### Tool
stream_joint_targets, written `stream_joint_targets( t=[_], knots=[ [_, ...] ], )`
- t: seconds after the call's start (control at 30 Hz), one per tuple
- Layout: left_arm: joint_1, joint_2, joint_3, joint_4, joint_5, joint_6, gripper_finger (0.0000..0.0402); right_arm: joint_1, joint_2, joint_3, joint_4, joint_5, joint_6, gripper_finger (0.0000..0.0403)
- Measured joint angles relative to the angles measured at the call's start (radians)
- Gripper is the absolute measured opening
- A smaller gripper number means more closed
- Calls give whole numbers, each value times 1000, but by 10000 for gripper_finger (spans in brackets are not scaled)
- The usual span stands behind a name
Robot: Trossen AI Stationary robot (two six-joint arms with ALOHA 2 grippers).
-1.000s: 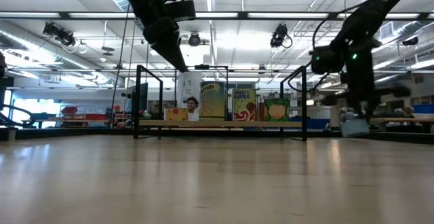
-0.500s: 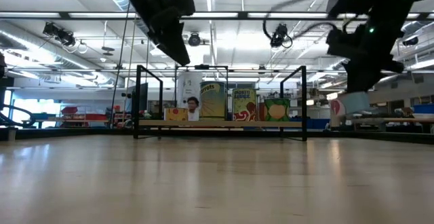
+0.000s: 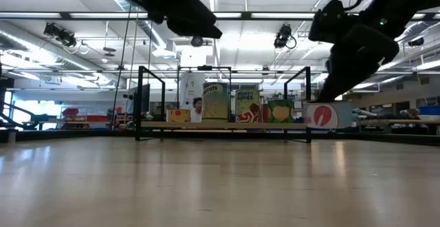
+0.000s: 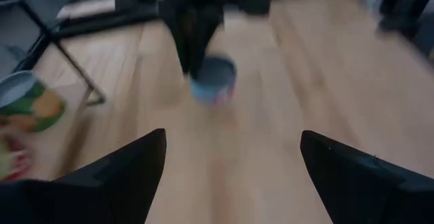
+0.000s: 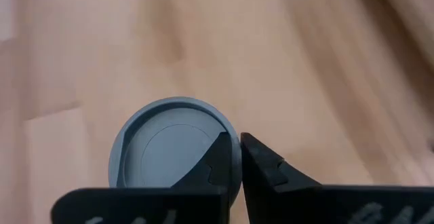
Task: Pick and place cans onto a shelf
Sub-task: Put the canned salmon on the shelf
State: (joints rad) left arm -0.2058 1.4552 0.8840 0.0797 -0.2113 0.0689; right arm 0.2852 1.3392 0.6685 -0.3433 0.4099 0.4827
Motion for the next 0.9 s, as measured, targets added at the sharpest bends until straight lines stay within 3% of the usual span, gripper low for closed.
stream_joint_targets(
  t=[0.13,0.27,0.6,0.83,0.9],
  knots=[
    [-36,44,-135,329,5,-44,345,0,81,0,183,-74,-174,23],
    [-54,135,-103,386,5,-81,345,-15,189,1,365,-96,-258,24],
    [-62,317,259,-148,-30,-104,345,-45,314,63,391,-154,-245,46],
    [-42,379,368,-251,49,-80,345,-35,260,70,341,-177,-263,132],
    [-34,390,418,-354,63,-78,345,-23,213,72,284,-171,-269,161]
  ],
)
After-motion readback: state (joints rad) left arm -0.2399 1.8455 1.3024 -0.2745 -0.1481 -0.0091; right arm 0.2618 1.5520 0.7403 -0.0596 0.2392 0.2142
